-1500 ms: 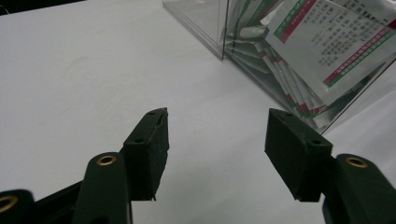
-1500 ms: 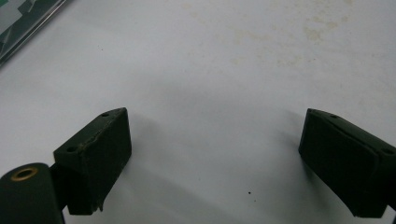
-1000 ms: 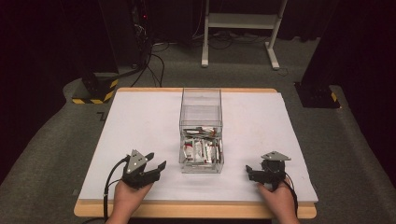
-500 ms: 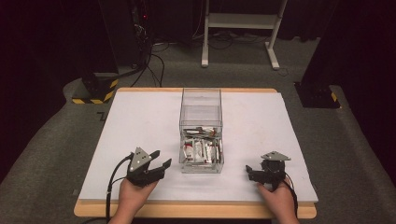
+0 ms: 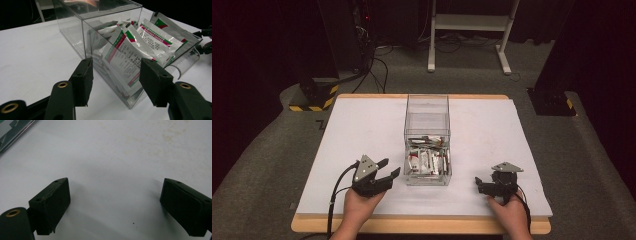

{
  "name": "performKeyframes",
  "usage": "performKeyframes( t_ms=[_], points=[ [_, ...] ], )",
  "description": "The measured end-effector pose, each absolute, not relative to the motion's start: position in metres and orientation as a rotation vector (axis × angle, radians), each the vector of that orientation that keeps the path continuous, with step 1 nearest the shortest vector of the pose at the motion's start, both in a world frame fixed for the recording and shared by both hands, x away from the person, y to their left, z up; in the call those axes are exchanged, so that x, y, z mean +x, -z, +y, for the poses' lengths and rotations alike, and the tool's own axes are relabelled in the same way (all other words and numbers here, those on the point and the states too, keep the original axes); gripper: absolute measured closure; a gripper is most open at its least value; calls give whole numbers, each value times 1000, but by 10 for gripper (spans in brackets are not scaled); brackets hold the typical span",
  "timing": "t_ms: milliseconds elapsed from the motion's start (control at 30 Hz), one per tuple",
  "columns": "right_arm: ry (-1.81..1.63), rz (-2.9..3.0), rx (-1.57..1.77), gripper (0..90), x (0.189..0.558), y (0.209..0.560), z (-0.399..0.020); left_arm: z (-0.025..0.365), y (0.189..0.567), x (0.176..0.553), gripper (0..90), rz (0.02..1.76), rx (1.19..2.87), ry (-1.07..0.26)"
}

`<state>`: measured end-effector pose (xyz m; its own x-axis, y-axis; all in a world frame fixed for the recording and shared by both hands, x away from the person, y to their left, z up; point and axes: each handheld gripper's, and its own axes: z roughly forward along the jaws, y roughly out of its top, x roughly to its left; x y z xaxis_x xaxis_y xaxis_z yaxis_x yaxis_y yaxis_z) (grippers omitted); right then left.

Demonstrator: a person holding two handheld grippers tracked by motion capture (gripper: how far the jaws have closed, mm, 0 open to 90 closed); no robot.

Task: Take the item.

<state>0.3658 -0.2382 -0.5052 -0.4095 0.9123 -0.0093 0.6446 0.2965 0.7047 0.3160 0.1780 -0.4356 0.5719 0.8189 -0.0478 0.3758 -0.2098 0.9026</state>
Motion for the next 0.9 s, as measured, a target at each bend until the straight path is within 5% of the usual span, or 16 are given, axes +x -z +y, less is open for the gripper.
performKeyframes(
  t_ms=[900],
  points=[
    [-885,2159,1396,93,366,505,-238,144,417,333,464,920,1841,-566]
  ],
)
